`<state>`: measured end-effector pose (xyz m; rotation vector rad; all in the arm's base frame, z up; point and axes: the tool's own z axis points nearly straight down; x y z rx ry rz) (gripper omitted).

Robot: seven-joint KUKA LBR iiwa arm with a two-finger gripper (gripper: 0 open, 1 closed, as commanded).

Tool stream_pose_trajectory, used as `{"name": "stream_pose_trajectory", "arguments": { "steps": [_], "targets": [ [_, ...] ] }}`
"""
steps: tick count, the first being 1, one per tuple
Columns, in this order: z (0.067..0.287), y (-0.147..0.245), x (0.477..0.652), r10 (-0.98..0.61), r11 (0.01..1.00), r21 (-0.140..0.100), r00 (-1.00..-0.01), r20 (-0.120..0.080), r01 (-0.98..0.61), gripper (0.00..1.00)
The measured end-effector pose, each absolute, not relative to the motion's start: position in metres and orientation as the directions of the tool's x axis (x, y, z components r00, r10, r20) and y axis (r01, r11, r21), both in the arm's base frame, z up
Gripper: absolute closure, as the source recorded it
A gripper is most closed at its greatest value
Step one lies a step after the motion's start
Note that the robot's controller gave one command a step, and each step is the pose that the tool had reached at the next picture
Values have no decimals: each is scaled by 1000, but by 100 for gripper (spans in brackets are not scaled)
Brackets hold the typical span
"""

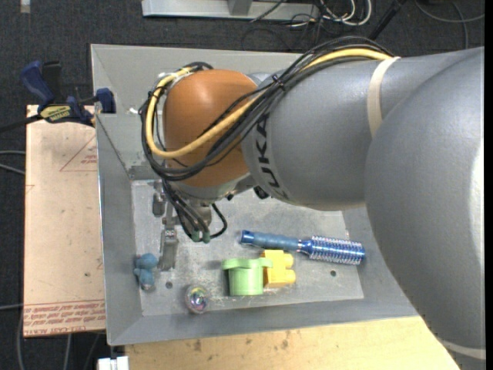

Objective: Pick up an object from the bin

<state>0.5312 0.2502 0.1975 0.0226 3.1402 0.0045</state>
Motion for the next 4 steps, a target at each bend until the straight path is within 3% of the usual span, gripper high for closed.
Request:
{"name": "stream_pose_trajectory", "arguments": {
  "steps": [1,2,3,4],
  "targets": [
    [67,241,541,-398,917,1,-917,4,-398,0],
    [70,251,524,-622,783,-3,-783,2,-622,0],
    [69,252,518,-497,868,1,-868,1,-497,0],
    [70,252,518,-495,869,2,-869,0,-495,100]
  ]
}}
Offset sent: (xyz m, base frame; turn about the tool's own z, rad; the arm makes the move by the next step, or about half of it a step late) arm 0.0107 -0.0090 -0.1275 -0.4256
